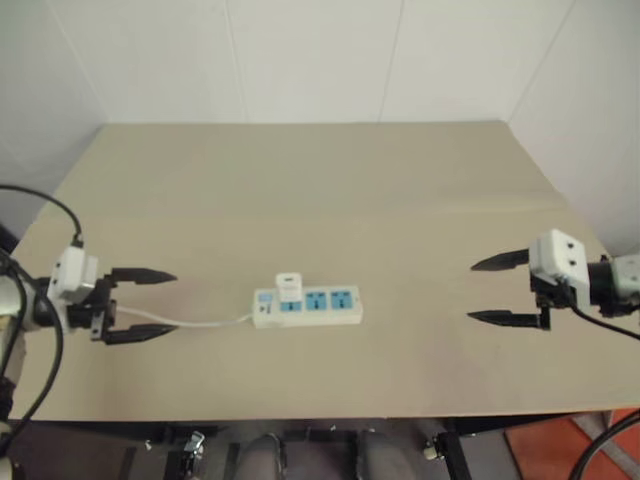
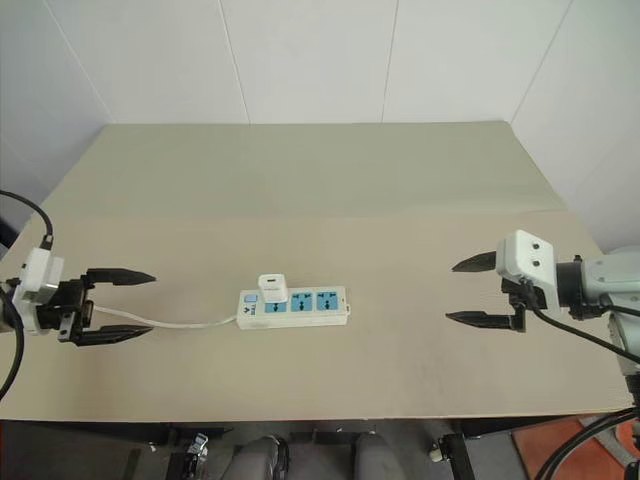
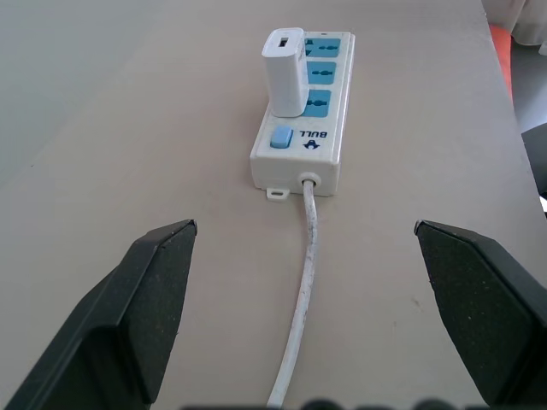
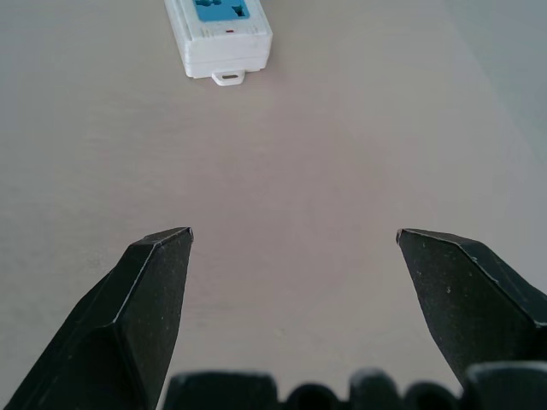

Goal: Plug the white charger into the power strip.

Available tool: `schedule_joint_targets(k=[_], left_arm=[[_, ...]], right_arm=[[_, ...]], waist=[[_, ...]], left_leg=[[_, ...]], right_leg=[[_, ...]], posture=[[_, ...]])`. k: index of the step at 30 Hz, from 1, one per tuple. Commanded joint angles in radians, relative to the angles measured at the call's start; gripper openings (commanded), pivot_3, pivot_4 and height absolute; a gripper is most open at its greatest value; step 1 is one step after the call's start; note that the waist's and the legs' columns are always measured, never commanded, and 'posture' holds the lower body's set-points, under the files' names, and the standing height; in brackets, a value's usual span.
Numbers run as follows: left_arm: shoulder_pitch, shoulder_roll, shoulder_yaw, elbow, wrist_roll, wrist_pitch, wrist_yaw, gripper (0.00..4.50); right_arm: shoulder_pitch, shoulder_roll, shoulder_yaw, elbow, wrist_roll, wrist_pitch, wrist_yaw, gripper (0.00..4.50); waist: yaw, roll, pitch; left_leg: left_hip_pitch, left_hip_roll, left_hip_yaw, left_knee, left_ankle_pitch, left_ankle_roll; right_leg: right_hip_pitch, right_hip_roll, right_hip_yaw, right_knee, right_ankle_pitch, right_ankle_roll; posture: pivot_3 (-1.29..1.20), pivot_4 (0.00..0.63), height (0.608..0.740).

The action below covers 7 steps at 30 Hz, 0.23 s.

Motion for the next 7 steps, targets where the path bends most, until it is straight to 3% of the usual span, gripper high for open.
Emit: schedule_joint_targets(k=[1, 7], left_arm=[[-0.033, -0.002, 0.002, -0.003, 0.010, 0.004, -0.003, 4.46], [-0.075, -0.021, -0.038, 0.034, 0.037, -0.021, -0.003, 4.46]], right_arm=[[0.013, -0.030, -0.049, -0.048, 0.020, 0.014, -0.010, 4.50], [0.040, -0.039, -0.065, -0.092, 0.035, 0.029, -0.025, 4.50]], waist=[[0.000, 0.000, 0.000], [0.002, 0.000, 0.000]], left_leg=[[0.000, 0.000, 0.000, 0.000, 0.000, 0.000], [0.000, 0.000, 0.000, 0.000, 0.000, 0.000]], right_leg=[[0.000, 0.000, 0.000, 0.000, 0.000, 0.000], [0.000, 0.000, 0.000, 0.000, 0.000, 0.000]], posture=[[0.00, 0.150, 0.740], [0.00, 0.150, 0.740]])
